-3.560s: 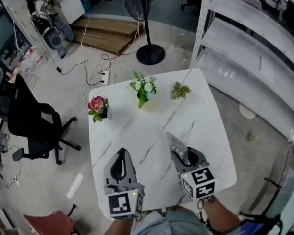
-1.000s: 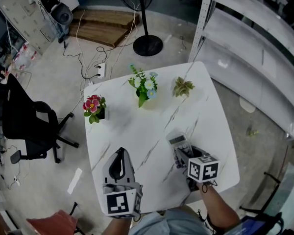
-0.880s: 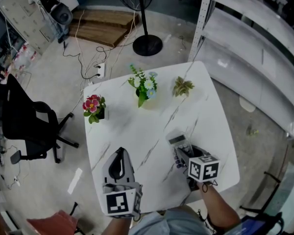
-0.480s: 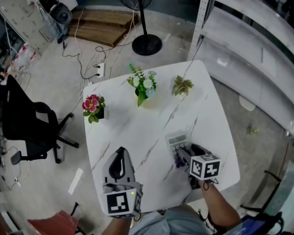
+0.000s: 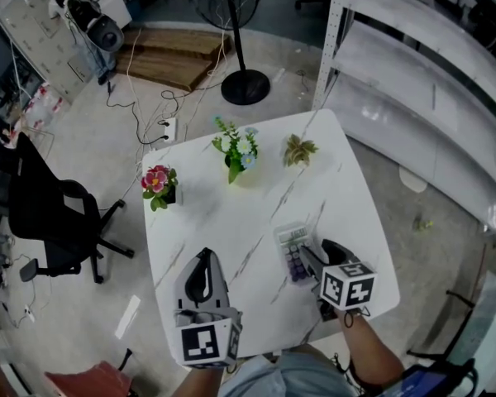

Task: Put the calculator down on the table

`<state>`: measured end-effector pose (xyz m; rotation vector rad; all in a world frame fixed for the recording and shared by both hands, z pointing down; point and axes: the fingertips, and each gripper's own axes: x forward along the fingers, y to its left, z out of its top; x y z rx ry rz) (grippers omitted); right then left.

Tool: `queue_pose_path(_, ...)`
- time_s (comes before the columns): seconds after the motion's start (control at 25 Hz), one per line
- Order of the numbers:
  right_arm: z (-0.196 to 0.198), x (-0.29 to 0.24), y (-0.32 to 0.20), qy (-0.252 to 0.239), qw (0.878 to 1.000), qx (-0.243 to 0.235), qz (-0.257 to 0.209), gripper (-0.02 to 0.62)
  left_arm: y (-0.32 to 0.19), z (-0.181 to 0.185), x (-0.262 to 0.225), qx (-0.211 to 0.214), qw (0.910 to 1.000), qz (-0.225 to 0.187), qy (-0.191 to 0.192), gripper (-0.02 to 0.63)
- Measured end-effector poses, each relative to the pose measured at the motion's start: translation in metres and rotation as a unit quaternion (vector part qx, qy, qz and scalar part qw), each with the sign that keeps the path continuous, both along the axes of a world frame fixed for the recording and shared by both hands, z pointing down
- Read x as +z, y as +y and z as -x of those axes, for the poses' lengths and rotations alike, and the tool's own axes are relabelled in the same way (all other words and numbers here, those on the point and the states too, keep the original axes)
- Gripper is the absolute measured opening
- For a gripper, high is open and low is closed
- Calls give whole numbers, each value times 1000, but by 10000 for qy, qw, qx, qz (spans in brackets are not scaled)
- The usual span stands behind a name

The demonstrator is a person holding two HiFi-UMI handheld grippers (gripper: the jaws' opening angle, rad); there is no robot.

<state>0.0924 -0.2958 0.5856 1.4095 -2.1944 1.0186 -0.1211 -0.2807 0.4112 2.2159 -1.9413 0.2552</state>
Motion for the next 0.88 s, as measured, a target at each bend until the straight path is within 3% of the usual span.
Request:
queue_pose_path(0.28,20,-116,0,14,9895,-232,-1427,207,17,-13,-54,35,9981,-615,-8,8)
queue_pose_path(0.6,34,-248,23,271,9489,-407,-3117,56,37,-24,-132,8,9900,-1409,4,8)
queue_pose_path(0.72,30,-279,29,344,9347,-399,-3516,17,42,-30,-155,21,9864,-1645,-67,8)
queue_pose_path(0.88,25,-305,38,332,9232,-399,-3808,15,49,-36,-174,53,9833,-1818,-71,8)
